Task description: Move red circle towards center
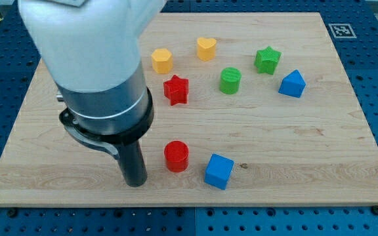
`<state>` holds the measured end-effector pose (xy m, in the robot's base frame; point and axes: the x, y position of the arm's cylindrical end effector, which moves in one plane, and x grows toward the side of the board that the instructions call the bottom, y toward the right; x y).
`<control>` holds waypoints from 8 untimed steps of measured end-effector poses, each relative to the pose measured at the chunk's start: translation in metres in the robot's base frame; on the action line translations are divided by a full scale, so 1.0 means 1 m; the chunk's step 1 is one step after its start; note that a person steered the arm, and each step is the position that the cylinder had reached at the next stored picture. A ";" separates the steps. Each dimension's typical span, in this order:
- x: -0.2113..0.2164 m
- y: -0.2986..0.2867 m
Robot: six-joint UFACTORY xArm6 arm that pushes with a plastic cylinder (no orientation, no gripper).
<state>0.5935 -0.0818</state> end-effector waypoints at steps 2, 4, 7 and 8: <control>-0.014 0.031; -0.012 0.068; -0.049 0.077; -0.050 0.090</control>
<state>0.5438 0.0079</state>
